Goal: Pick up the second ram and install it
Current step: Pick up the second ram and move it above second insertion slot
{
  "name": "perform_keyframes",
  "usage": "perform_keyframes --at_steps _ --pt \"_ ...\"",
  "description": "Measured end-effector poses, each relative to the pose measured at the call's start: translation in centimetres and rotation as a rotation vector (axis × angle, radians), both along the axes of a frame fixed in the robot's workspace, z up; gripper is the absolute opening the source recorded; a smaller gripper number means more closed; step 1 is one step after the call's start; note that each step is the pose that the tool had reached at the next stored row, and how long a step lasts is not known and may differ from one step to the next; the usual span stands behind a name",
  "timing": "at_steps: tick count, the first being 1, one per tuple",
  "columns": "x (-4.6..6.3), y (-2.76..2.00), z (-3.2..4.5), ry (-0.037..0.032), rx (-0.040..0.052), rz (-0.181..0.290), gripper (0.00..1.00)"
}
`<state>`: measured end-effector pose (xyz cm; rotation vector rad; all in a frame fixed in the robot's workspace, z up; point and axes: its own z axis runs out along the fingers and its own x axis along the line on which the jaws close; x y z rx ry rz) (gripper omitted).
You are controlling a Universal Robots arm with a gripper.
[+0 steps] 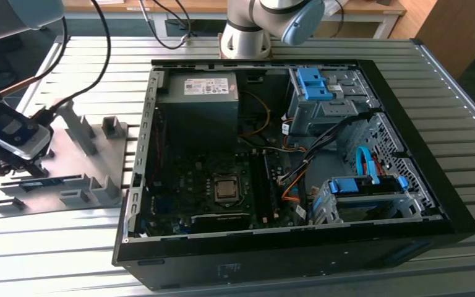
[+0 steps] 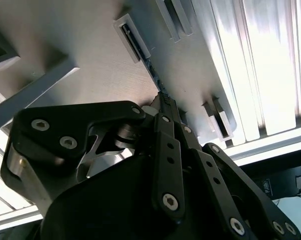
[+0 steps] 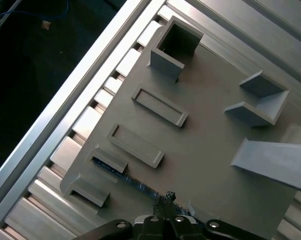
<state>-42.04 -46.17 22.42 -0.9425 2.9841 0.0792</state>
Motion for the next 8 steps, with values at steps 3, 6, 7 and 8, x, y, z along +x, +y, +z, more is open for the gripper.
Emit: perform_keyframes --at_steps 3,6,7,8 --pt "0.0 0.0 0.0 0.0 0.0 0.014 0.1" --pt "0.0 0.0 0.0 0.0 0.0 0.031 0.1" --pt "0.0 0.0 0.0 0.0 0.0 0.038 0.1" --pt "0.0 0.0 0.0 0.0 0.0 0.044 0.1"
